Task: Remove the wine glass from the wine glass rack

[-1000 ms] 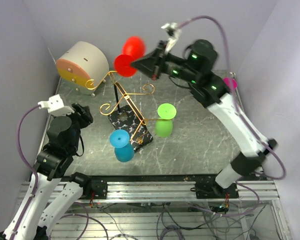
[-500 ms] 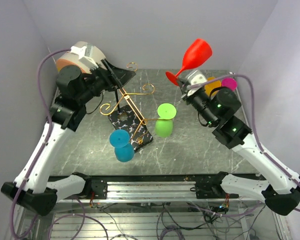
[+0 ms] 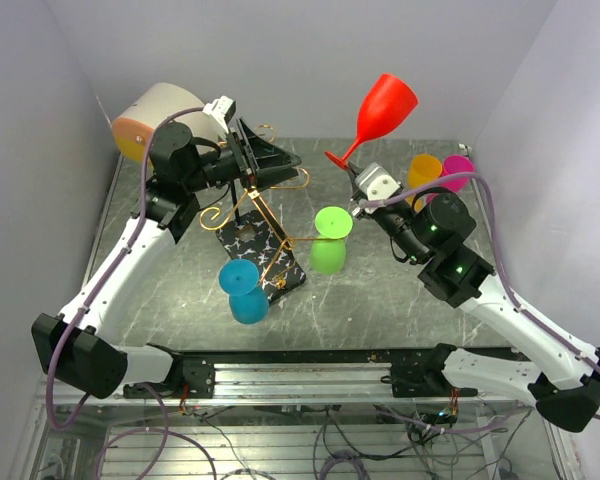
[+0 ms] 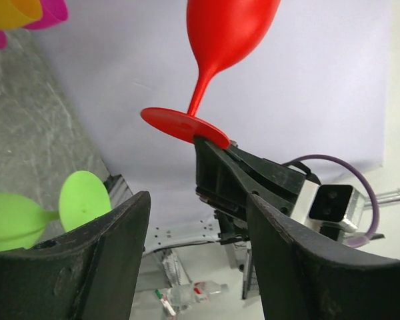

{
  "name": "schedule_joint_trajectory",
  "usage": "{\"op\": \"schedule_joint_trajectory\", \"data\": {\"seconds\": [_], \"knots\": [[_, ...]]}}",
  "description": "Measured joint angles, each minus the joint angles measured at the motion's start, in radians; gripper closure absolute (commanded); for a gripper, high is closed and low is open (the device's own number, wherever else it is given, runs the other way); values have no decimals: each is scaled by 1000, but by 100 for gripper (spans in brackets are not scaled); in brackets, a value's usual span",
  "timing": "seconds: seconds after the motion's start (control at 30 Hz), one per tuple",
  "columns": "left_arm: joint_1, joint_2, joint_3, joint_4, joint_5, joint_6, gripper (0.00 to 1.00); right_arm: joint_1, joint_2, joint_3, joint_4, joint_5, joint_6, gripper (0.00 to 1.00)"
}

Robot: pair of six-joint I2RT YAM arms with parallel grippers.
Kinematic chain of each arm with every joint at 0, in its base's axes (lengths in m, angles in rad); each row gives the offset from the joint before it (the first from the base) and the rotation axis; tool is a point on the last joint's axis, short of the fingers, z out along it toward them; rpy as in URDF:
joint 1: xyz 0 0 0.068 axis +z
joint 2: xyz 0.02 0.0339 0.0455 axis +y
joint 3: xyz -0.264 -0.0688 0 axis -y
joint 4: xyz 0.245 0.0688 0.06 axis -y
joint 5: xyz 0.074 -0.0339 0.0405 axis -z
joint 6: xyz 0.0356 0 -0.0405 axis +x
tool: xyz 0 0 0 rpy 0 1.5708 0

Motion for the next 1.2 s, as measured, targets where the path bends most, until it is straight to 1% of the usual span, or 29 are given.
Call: {"op": "schedule_joint_trajectory", "data": {"seconds": [0.27, 0.53, 0.6, 0.67, 0.7, 0.73, 0.77, 0.8, 0.87, 0.9, 0.93, 0.97, 1.0, 1.03, 1.07, 1.1, 1.2], "knots": [[0, 1, -76, 135, 50, -132, 31, 69, 49, 0, 56, 31, -91, 100], [0, 16, -109, 184, 55, -197, 31, 217, 109, -46, 147, 120, -240, 100], [0, 16, -114, 191, 55, -203, 33, 247, 116, -65, 169, 148, -278, 100], [0, 16, -122, 193, 56, -209, 41, 262, 119, -75, 189, 172, -304, 100], [0, 16, -126, 195, 56, -214, 47, 269, 122, -77, 198, 185, -320, 100], [0, 16, -130, 198, 56, -219, 56, 275, 126, -78, 208, 193, -332, 100], [0, 16, -133, 200, 56, -223, 63, 286, 130, -84, 228, 208, -350, 100], [0, 16, -138, 200, 56, -222, 69, 297, 134, -95, 256, 223, -374, 100], [0, 14, -147, 199, 56, -231, 79, 309, 140, -110, 282, 249, -410, 100], [0, 13, -149, 198, 56, -233, 81, 314, 145, -119, 294, 261, -431, 100], [1, 13, -153, 196, 56, -235, 84, 317, 149, -125, 302, 271, -449, 96], [1, 13, -157, 196, 56, -240, 89, 321, 151, -129, 307, 280, -463, 92], [1, 13, -161, 196, 57, -245, 92, 326, 151, -134, 312, 290, -472, 90], [1, 13, -165, 198, 57, -250, 93, 329, 151, -141, 316, 300, -479, 86], [1, 13, -170, 201, 57, -254, 93, 334, 150, -146, 318, 311, -482, 79], [1, 13, -177, 207, 58, -257, 93, 340, 148, -150, 318, 320, -481, 74], [-2, 13, -198, 245, 58, -258, 93, 360, 123, -163, 294, 359, -439, 65]]}}
